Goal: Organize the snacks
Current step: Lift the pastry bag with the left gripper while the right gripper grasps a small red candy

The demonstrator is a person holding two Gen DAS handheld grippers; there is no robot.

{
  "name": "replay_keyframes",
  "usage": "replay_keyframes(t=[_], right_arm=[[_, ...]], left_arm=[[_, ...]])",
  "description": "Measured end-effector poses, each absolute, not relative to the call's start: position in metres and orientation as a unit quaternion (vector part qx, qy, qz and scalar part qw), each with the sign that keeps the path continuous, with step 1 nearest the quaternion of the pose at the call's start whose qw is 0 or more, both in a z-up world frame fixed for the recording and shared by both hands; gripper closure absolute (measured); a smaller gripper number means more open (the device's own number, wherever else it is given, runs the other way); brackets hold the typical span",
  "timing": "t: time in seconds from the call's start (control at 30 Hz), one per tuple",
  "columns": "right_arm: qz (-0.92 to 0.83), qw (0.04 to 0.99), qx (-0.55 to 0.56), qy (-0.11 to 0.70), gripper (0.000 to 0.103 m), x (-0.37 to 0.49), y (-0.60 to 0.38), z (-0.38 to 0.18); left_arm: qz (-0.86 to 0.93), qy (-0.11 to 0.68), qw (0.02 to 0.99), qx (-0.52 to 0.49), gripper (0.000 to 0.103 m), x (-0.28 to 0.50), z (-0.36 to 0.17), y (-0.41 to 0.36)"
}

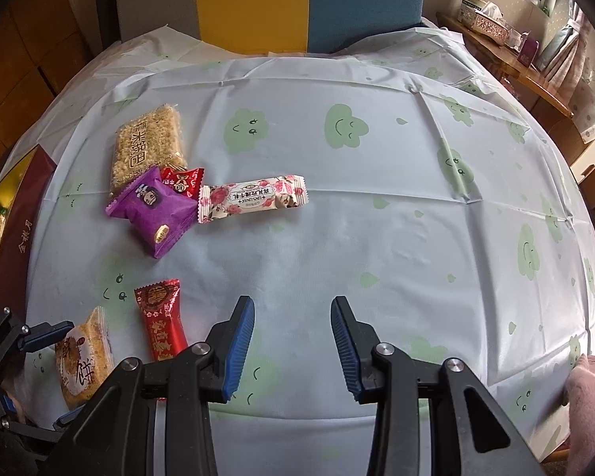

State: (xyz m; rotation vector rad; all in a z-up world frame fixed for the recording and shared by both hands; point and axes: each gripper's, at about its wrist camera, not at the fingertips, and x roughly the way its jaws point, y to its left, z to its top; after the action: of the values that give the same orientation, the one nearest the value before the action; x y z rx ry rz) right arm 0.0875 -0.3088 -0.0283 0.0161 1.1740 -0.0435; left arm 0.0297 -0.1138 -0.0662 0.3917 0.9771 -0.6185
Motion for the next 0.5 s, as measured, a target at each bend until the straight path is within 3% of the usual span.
replay_keyframes(t=[0.5], right_arm=[[0.095, 0.856, 0.061, 0.505, 0.063, 0.127, -0.265, -0.008]], left_arm=[[-0.250, 0.455, 0.843, 0.139, 0.042, 0.021, -0.073, -0.100]])
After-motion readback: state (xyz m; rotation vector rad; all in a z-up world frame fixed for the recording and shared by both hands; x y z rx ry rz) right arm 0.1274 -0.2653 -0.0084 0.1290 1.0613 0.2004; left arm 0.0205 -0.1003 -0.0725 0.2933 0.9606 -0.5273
